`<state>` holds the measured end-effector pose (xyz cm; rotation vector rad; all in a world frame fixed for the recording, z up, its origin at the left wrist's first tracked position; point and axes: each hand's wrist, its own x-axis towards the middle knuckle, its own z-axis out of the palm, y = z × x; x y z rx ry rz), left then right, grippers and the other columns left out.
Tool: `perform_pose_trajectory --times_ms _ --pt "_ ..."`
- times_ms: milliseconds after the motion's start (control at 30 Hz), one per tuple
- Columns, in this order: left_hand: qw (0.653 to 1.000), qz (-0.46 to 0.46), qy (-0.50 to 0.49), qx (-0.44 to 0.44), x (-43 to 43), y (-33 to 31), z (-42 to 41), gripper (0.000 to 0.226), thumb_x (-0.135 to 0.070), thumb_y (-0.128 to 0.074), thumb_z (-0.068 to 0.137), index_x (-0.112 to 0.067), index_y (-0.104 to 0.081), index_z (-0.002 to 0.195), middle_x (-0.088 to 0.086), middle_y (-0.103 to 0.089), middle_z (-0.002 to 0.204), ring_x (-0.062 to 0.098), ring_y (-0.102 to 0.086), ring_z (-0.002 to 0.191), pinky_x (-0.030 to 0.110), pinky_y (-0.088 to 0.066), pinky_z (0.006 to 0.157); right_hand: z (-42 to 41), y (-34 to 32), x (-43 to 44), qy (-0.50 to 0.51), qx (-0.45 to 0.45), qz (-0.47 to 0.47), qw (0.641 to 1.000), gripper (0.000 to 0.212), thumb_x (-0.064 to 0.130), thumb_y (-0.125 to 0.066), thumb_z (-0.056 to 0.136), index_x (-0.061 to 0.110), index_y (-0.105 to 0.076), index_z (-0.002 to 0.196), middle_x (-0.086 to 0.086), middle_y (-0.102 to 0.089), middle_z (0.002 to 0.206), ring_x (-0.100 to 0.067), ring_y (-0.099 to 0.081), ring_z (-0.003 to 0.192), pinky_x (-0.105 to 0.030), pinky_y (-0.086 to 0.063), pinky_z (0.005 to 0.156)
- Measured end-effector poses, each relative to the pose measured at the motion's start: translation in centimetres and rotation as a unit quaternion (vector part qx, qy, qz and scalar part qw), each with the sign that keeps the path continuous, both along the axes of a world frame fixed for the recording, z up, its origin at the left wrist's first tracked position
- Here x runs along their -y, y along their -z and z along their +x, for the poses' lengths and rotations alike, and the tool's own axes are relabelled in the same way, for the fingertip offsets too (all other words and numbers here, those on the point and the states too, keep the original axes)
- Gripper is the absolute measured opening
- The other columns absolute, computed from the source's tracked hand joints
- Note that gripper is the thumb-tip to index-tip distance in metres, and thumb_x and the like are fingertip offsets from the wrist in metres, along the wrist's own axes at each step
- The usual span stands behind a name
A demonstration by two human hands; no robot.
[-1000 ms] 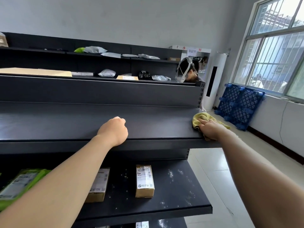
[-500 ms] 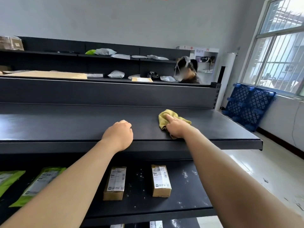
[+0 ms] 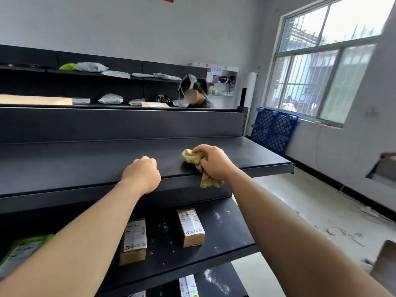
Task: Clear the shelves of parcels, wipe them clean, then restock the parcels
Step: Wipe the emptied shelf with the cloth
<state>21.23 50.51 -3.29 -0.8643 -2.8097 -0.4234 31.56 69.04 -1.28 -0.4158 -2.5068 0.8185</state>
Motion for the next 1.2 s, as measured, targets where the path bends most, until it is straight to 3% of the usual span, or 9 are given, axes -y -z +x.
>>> perform_pose_trajectory --times_ms 200,300,367,467,667,733,933,1033,1200 --pt "0.999 -0.001 0.032 0.008 -2.2 -0.1 1.1 0.019 -0.002 -0.031 0.087 -0.015 -0.040 0.075 0.004 -0.046 0.101 0.025 -0.044 0.093 0.034 -0.040 0.072 2.0 -1.1 -3.5 0.132 -0.097 -0.192 0.967 0.049 0.004 -0.038 0.087 0.024 -0.053 0.129 -0.009 -0.060 0.121 -0.024 -0.063 0.099 -0.039 -0.055 0.088" --pt "0.999 -0.001 0.050 0.009 -3.7 -0.2 1.4 0.019 -0.003 -0.031 0.088 -0.014 -0.041 0.077 0.006 -0.047 0.104 0.025 -0.044 0.096 0.035 -0.041 0.075 2.4 -1.3 -4.7 0.180 -0.106 -0.259 0.943 0.042 0.008 -0.041 0.090 0.022 -0.042 0.130 -0.005 -0.060 0.109 -0.024 -0.063 0.091 -0.038 -0.057 0.079" --pt "0.998 -0.006 0.062 0.003 -4.8 -0.1 1.7 0.017 -0.004 -0.031 0.089 -0.012 -0.043 0.080 0.007 -0.048 0.109 0.026 -0.044 0.099 0.036 -0.042 0.079 2.7 -0.8 -5.2 0.219 -0.081 -0.225 0.946 0.028 0.010 -0.044 0.091 0.022 -0.042 0.116 -0.006 -0.059 0.104 -0.027 -0.062 0.091 -0.042 -0.056 0.081" --pt "0.997 -0.014 0.078 -0.001 -6.6 -0.1 1.9 0.016 -0.004 -0.031 0.088 -0.012 -0.044 0.086 0.008 -0.048 0.114 0.028 -0.045 0.107 0.036 -0.041 0.085 3.2 0.3 -6.1 0.284 0.011 -0.042 0.958 0.013 0.014 -0.043 0.094 0.022 -0.043 0.103 -0.006 -0.059 0.104 -0.031 -0.058 0.098 -0.039 -0.046 0.083" --pt "0.994 -0.012 0.105 0.006 -10.2 -0.5 2.1 0.014 -0.004 -0.032 0.087 -0.012 -0.043 0.084 0.007 -0.049 0.113 0.027 -0.045 0.107 0.035 -0.040 0.083 3.3 0.3 -8.6 0.314 0.046 0.177 0.932 0.025 0.002 -0.046 0.089 0.015 -0.052 0.109 -0.011 -0.044 0.116 -0.034 -0.052 0.103 -0.040 -0.041 0.084" --pt "0.994 -0.013 0.109 0.009 -11.2 -0.6 2.1 0.015 -0.004 -0.032 0.087 -0.013 -0.041 0.080 0.007 -0.049 0.111 0.027 -0.045 0.105 0.034 -0.039 0.080 2.8 0.4 -9.4 0.240 0.038 0.234 0.941 0.028 0.003 -0.046 0.090 0.019 -0.059 0.109 -0.007 -0.051 0.112 -0.030 -0.050 0.106 -0.039 -0.041 0.086" --pt "0.994 -0.020 0.106 0.019 -13.9 -0.9 1.3 0.015 -0.007 -0.032 0.089 -0.013 -0.046 0.089 0.005 -0.047 0.112 0.026 -0.043 0.107 0.033 -0.039 0.082 -0.3 2.6 -10.8 0.039 0.090 0.206 0.974 0.036 0.033 -0.041 0.100 0.037 -0.058 0.132 0.013 -0.044 0.147 -0.024 -0.030 0.131 -0.032 -0.021 0.113" --pt "0.994 -0.028 0.103 0.029 -15.1 -1.2 1.0 0.016 -0.008 -0.031 0.089 -0.014 -0.045 0.092 0.005 -0.047 0.113 0.026 -0.043 0.109 0.032 -0.037 0.081 -1.8 2.0 -12.4 0.032 0.175 0.221 0.959 0.043 0.041 -0.033 0.101 0.040 -0.043 0.143 0.013 -0.028 0.157 -0.021 -0.017 0.144 -0.034 -0.006 0.117" --pt "0.994 -0.038 0.095 0.030 -16.7 -1.3 0.0 0.017 -0.007 -0.031 0.089 -0.013 -0.046 0.092 0.004 -0.048 0.114 0.024 -0.043 0.104 0.032 -0.035 0.078 -0.9 1.2 -18.1 0.106 0.286 0.169 0.937 0.045 0.049 -0.020 0.101 0.051 -0.026 0.146 0.022 -0.004 0.160 -0.021 0.001 0.150 -0.060 0.008 0.113"
